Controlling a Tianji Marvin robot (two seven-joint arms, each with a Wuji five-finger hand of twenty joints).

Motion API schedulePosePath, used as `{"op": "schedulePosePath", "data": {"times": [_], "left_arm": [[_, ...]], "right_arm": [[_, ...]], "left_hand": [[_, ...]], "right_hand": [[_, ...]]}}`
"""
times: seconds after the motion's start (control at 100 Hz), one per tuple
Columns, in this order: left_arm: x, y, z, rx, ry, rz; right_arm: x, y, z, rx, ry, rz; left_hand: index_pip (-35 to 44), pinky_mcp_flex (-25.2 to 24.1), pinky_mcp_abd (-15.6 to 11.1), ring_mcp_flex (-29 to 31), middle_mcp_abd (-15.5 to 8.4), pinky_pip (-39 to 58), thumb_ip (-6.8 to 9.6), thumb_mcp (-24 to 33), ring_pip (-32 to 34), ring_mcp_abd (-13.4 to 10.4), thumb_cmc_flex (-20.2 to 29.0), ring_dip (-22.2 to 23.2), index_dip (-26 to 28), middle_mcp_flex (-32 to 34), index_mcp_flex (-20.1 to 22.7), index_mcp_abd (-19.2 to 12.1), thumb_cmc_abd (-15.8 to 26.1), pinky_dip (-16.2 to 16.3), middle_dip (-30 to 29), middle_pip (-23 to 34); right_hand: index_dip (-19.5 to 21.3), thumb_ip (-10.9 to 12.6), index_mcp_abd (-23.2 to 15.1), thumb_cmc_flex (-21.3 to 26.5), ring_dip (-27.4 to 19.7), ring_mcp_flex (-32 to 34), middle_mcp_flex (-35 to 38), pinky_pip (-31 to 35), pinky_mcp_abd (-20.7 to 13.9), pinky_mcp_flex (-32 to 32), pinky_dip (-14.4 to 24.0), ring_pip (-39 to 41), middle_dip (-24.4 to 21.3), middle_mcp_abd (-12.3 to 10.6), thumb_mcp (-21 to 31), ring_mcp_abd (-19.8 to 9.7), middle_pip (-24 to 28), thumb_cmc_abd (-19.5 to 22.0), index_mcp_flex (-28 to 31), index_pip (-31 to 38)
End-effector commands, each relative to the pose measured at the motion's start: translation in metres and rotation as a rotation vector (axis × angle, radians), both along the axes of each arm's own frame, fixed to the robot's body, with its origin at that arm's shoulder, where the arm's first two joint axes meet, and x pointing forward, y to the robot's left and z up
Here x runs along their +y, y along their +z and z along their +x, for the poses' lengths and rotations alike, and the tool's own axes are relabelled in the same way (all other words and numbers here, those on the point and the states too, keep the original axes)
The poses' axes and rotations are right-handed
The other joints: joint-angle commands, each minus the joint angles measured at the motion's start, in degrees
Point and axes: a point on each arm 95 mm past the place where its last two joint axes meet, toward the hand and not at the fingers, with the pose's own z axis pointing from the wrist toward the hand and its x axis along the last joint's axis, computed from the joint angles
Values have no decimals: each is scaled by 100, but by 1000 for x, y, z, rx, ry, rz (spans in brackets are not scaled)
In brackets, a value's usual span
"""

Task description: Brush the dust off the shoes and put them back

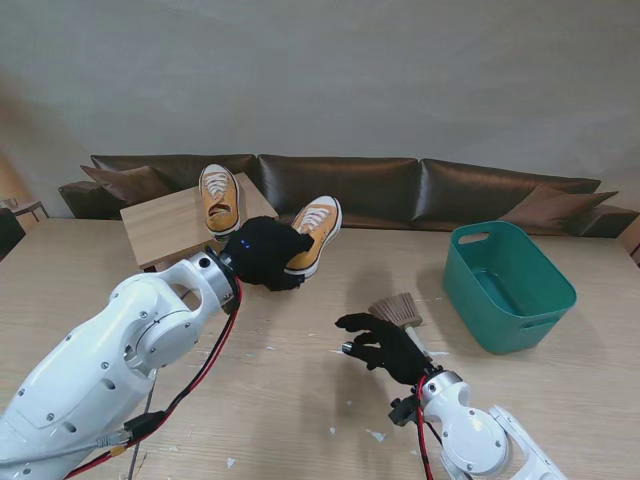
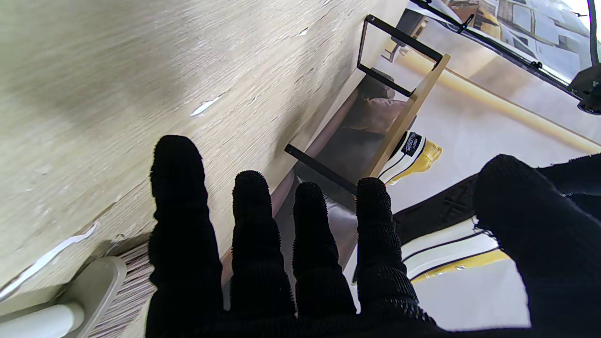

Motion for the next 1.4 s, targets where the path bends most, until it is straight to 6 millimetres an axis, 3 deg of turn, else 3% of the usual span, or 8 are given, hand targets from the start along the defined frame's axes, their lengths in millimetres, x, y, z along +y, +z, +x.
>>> {"op": "schedulePosePath", "data": {"times": [0.0,0.26,0.57,1.03,1.39], "left_arm": [[-4,-9,-2,28,-3,1],[1,-49,-8,103,33,12],[12,-83,-11,136,51,58],[33,-138,-24,234,164,48],[42,-163,-38,315,203,77]], "right_arm": [[3,-1,-1,8,7,3],[1,0,0,13,-3,6],[1,-1,0,17,-5,5],[0,-3,1,34,-11,7],[0,-4,1,43,-13,4]], "left_hand": [[1112,-51,-2,229,-418,-53,199,748,-123,-97,1140,39,785,466,159,-153,286,-47,58,205],[1081,-232,62,115,-376,-65,215,736,-150,5,1166,59,783,421,200,-228,213,18,62,136],[814,-412,79,61,-436,-125,206,867,-354,105,1042,-67,740,509,596,-627,-82,112,-91,-63],[740,-546,100,10,-409,-79,171,898,-358,134,1010,-112,759,497,625,-603,-138,153,-121,-92],[652,-828,104,-185,-412,-36,154,883,-362,176,948,-154,674,407,695,-713,-214,205,-222,-174]], "right_hand": [[-74,129,-33,-71,-22,44,18,-110,-74,-2526,129,52,14,20,85,-59,55,140,-96,83],[-76,130,-26,-64,-21,42,22,-117,-68,-2528,129,50,15,14,85,-58,57,139,-86,86],[-79,130,-24,-68,-19,48,22,-126,-65,-2529,133,51,15,16,87,-59,52,153,-83,86],[-81,129,-19,-59,-17,50,24,-139,-65,-2533,141,49,17,18,92,-48,52,155,-72,90],[-81,129,-17,-59,-15,52,16,-149,-63,-2528,148,50,19,14,87,-57,56,163,-65,94]]}}
